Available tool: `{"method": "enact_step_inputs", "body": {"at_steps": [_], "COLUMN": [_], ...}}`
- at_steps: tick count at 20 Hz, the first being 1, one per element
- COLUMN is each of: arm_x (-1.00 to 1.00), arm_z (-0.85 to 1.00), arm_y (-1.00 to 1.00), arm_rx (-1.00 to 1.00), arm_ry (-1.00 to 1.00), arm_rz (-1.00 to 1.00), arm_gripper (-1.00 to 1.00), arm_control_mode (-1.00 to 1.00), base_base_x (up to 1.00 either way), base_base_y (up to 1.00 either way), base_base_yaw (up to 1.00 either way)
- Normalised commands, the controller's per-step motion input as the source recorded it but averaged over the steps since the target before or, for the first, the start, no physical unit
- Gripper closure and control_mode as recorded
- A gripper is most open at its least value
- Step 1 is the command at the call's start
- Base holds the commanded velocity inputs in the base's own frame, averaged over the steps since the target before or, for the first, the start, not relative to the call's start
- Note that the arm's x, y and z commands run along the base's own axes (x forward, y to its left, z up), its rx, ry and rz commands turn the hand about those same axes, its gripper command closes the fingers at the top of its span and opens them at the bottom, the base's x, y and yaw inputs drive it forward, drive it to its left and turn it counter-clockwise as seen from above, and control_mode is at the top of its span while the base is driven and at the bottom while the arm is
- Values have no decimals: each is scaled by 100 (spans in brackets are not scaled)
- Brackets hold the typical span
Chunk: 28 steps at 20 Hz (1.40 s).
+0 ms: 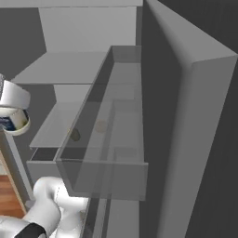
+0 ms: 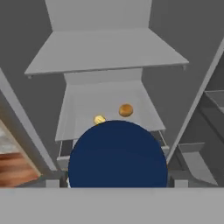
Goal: Place the mayonnaise and ketchup from the counter to the top shelf of the fridge. If the existing items in the fridge are on the top shelf, move them to other shelves.
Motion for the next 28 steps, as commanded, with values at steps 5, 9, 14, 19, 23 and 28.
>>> {"method": "enact_step_inputs", "body": {"at_steps": [5,9,14,19,23,28], "arm_x": [98,100,100,100,100,100], "arm_z": [59,0,-17,-20,-36,-28], "arm_y": [4,3,0,0,0,2], "arm_rx": [-1,0,0,0,0,0], "arm_ry": [-11,1,0,0,0,0], "arm_rz": [2,1,0,0,0,0], "arm_gripper": [100,100,100,100,100,100], "arm_control_mode": [-100,-100,-100,-100,-100,-100], "base_base_x": [0,0,0,0,0,0], "base_base_y": [0,0,0,0,0,0], "base_base_yaw": [0,0,0,0,0,0]}}
